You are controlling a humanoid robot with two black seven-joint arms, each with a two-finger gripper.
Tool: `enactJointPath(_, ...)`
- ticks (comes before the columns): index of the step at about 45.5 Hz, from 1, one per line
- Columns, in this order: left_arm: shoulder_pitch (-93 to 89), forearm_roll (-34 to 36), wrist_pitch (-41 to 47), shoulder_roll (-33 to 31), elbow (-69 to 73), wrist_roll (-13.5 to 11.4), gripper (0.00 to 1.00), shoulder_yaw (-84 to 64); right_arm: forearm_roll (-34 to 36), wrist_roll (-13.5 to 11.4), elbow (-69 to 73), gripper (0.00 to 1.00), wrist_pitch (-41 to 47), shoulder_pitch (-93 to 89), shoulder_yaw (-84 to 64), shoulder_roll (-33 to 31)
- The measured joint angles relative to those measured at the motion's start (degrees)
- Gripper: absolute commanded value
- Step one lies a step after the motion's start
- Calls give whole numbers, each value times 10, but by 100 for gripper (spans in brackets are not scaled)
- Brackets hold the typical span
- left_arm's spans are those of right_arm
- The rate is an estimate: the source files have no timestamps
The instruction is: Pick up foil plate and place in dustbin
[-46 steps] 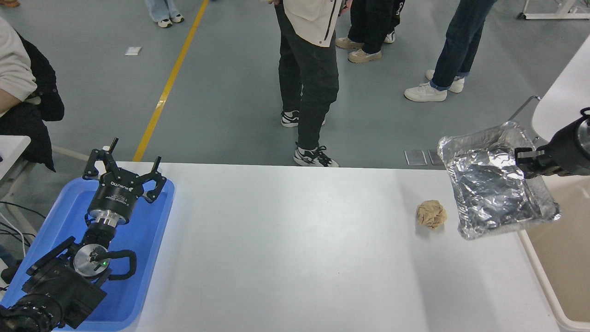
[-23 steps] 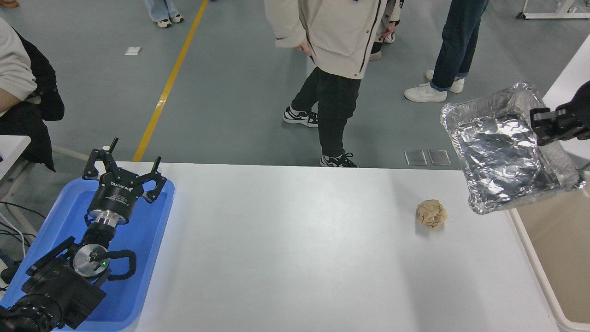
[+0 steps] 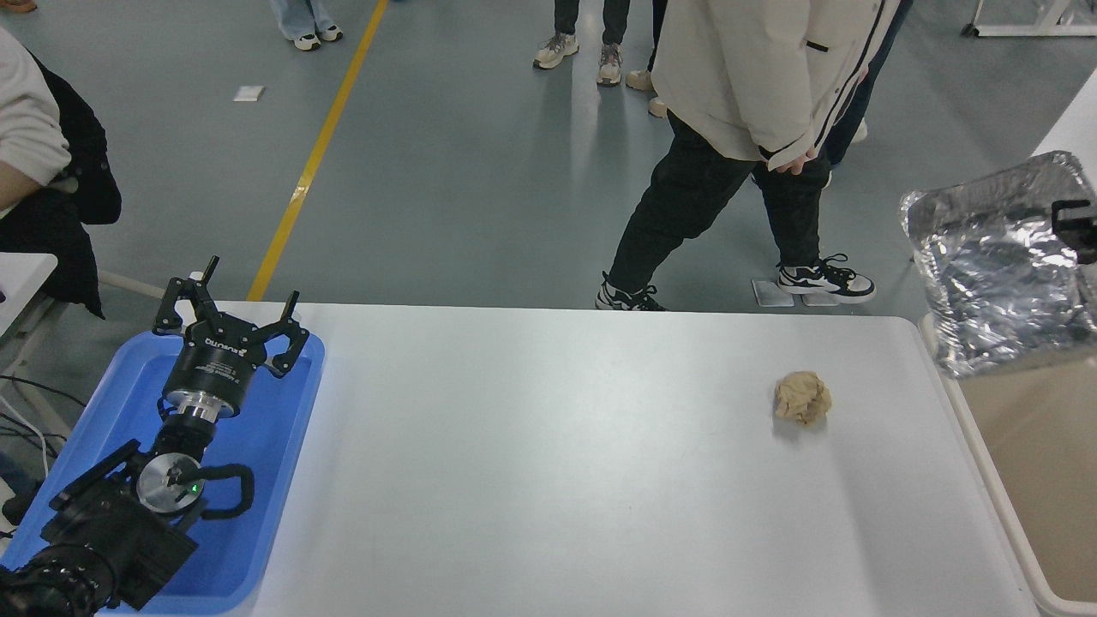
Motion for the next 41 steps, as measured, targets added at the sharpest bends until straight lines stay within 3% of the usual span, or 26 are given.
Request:
enactJointPath(24, 0, 0, 0, 0, 0, 0, 100, 0, 145, -1, -204, 0, -191, -342, 36, -18)
enactJointPath(41, 0, 0, 0, 0, 0, 0, 100, 0, 214, -2, -324, 0, -304, -577, 184, 6)
